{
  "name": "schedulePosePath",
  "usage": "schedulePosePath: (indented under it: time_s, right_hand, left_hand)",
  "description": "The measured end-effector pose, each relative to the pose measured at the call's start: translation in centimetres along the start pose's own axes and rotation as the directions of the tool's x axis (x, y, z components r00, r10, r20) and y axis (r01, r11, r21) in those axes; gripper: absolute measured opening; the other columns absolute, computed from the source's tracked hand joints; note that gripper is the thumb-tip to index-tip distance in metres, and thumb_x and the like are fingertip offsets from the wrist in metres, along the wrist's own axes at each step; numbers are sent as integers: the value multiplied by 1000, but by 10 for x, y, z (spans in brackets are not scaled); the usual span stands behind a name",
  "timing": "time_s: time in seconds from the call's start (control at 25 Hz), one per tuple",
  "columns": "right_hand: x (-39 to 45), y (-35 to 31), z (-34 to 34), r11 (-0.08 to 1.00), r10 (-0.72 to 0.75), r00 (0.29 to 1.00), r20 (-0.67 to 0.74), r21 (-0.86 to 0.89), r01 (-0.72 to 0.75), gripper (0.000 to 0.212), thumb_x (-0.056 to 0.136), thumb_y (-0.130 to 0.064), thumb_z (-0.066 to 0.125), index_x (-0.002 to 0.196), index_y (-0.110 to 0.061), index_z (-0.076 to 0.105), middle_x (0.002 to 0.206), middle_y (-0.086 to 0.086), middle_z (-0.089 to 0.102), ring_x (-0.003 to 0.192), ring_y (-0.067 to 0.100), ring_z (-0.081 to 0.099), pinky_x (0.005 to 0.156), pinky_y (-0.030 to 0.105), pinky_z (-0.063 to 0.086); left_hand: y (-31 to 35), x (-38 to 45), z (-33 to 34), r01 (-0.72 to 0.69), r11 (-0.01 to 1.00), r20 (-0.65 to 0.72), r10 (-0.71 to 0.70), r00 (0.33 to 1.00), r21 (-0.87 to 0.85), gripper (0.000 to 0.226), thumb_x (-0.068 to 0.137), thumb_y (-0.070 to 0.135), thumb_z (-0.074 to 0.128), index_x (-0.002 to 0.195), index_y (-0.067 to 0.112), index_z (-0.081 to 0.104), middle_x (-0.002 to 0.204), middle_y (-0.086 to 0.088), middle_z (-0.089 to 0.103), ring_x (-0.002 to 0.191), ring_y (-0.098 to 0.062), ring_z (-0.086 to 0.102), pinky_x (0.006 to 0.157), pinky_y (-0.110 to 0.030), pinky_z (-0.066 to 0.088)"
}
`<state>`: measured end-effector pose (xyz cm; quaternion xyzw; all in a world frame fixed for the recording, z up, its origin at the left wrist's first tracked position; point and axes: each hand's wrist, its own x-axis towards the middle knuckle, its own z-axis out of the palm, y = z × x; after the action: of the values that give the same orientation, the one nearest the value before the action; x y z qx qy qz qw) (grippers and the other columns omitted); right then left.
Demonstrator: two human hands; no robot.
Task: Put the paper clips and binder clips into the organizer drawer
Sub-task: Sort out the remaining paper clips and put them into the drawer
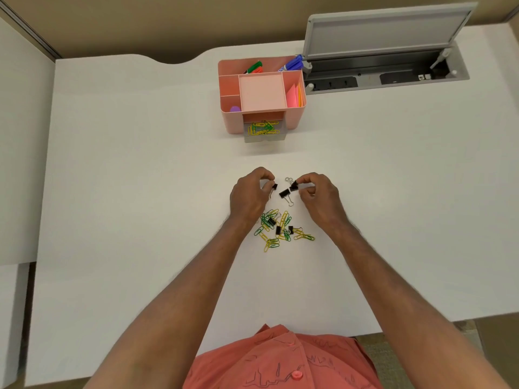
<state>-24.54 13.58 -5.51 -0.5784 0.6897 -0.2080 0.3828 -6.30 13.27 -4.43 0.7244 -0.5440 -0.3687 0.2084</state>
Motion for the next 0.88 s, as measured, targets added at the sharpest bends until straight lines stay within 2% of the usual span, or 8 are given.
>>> schedulePosePath:
  time_s: [0.12,0.16,0.28,0.44,0.52,0.68,0.88]
  right_hand:
    - [-20,2,-3,1000,-27,999,24,-11,27,19,95,-10,61,105,-26,65,109,-5,58,90,5,62,77,19,53]
    - [-28,4,-3,998,-44,997,63,-53,47,17,94,-13,63,103,-27,64,105,-7,58,87,3,61,75,20,52]
    - [-55,15,-2,974,-118,973,198,-166,152,19,89,-20,69,103,-32,61,102,-13,54,87,3,55,75,27,51]
    - [-74,28,5,917,-199,938,284,-283,281,36,86,-24,69,119,-33,59,114,-14,52,106,7,50,75,29,51]
    - [-75,30,8,891,-225,935,275,-330,311,33,87,-25,71,118,-31,60,113,-12,52,107,10,49,72,29,51]
    - [-73,30,8,893,-242,939,243,-323,314,25,86,-23,72,107,-28,59,105,-11,54,101,12,52,69,31,51]
    - [-73,28,3,964,-149,974,170,-196,182,22,83,-28,72,101,-34,59,96,-15,59,86,3,54,71,28,51]
  left_hand:
    - [-4,-11,-4,-56,998,-5,56,998,-37,9,98,26,63,102,32,67,100,19,70,70,-10,65,73,-32,54]
    - [-8,-17,-5,-77,996,7,78,997,-32,9,98,26,62,103,32,68,102,20,69,71,-11,64,74,-31,53]
    - [-29,-39,-2,-160,984,109,151,983,78,15,97,25,63,111,31,67,113,16,63,94,-9,62,80,-28,50]
    - [-45,-64,5,-240,933,271,166,948,268,34,95,26,64,129,29,61,120,10,53,97,-11,59,76,-33,53]
    - [-43,-67,9,-249,911,253,169,953,329,32,95,26,64,127,26,61,119,8,52,95,-14,60,71,-34,53]
    - [-38,-67,13,-260,883,220,185,958,390,17,95,28,64,111,23,62,111,7,53,86,-16,59,62,-31,47]
    - [-37,-71,9,-247,899,186,191,964,361,18,92,36,66,105,25,61,109,9,53,85,-16,58,65,-32,49]
